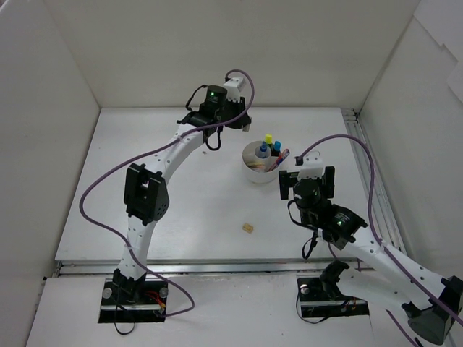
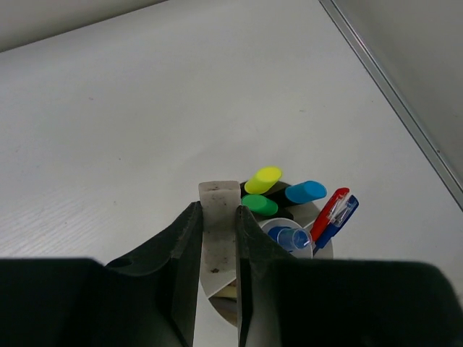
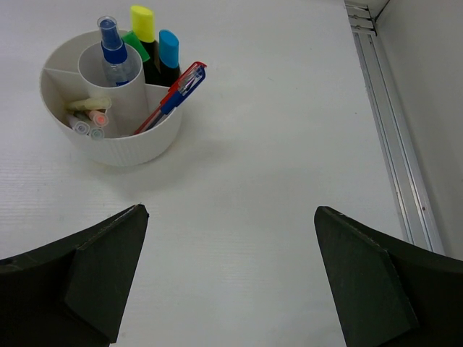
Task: Sort the stationery into containers
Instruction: Place the stationery in the storage box.
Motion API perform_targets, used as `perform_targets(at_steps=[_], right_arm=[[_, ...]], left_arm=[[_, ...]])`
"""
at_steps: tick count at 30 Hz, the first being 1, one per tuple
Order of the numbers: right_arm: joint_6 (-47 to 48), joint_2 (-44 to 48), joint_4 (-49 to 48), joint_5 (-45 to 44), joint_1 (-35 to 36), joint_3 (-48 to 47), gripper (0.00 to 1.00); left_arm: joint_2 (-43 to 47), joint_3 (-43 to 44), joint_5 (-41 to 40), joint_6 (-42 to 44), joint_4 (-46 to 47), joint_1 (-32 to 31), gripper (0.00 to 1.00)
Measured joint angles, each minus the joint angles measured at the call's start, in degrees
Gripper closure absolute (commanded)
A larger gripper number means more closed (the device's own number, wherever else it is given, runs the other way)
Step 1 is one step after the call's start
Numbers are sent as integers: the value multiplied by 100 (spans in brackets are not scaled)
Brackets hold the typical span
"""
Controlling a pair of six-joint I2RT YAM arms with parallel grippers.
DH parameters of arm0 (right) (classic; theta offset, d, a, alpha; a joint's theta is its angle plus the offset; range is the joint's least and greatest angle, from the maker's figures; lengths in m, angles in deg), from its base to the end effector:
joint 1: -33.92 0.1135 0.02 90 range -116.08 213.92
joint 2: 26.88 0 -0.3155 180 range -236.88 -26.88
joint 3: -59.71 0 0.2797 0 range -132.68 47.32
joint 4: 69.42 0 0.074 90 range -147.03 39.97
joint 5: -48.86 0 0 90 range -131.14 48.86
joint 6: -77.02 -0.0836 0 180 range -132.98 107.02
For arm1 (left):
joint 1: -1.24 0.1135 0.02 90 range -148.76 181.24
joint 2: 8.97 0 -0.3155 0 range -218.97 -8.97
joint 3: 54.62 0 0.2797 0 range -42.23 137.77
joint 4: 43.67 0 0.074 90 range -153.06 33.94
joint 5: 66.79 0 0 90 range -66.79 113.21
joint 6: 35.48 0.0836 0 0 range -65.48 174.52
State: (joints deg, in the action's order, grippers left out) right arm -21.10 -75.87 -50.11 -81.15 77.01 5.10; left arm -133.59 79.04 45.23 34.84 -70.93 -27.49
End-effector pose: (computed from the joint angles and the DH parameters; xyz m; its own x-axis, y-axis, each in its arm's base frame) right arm 0.2014 0.1148 0.3463 -0.1806 -0.0208 -0.9833 -0.0420 0.9990 -0.0134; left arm 0.5281 -0.3252 0.3697 -0.5134 -0.0746 -0.8549 0.6213 0.6549 -0.4303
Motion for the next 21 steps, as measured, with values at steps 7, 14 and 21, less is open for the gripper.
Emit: perform_targets(at_steps=[7,14,21], right_arm=[[-44,116,22,55,-4,61,2],[-68,157,24,87,-37,109,2],[-68,157,24,118,-70,125,2]], left_arm=[[-592,195,-199,20,212,-120,96],[-1099,323,-236,20,321,-173,95],[-1113,275,-229,15,573,-229,95]])
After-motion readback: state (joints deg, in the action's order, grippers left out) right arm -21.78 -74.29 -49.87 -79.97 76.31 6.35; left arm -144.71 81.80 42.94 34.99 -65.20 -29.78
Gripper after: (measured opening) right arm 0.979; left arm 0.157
